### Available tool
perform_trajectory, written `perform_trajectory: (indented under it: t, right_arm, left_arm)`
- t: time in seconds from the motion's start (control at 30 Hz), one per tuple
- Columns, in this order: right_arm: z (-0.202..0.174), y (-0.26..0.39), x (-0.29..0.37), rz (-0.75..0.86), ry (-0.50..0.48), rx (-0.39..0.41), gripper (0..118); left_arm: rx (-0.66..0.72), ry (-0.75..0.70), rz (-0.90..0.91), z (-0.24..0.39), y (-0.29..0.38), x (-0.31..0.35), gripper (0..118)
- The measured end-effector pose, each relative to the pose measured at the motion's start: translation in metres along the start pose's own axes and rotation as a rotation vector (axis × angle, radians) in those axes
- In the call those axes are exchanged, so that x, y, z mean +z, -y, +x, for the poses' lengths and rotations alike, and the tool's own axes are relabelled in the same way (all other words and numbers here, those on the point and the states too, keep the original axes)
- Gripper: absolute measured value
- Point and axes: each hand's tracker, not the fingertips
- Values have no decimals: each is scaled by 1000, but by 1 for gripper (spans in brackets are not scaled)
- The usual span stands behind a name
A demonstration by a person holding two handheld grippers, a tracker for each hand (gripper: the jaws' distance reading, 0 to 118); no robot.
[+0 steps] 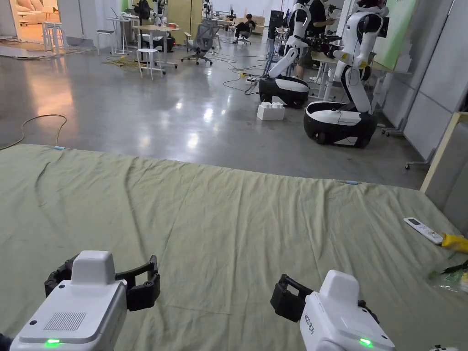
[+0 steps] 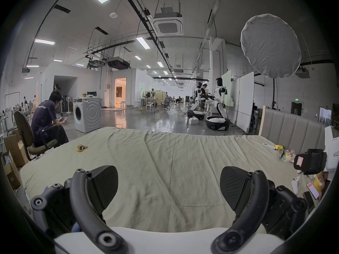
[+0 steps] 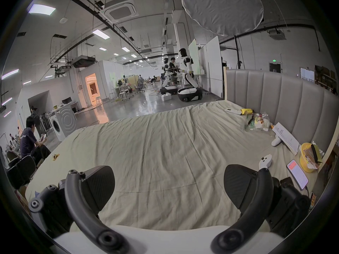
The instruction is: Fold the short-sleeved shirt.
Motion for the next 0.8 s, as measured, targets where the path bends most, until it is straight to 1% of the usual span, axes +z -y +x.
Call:
perform_trajectory:
  t: [0.17, 0.37, 0.5, 0.7, 0.8]
  right_arm:
    - [3, 8, -4, -28, 6, -14, 118]
    - [2, 7, -7, -27, 29, 19, 118]
    - [2, 4, -8, -30, 20, 27, 118]
    - [0, 4, -3, -31, 10, 26, 118]
    - [1, 4, -2, -31, 12, 13, 118]
  left_arm:
    - [4, -19, 6, 1, 1, -1, 111]
    - [-3, -17, 15, 2, 2, 1, 111]
    - [-5, -15, 13, 3, 3, 1, 111]
    - [-4, 1, 10, 3, 4, 0, 111]
    - [3, 4, 7, 3, 4, -1, 111]
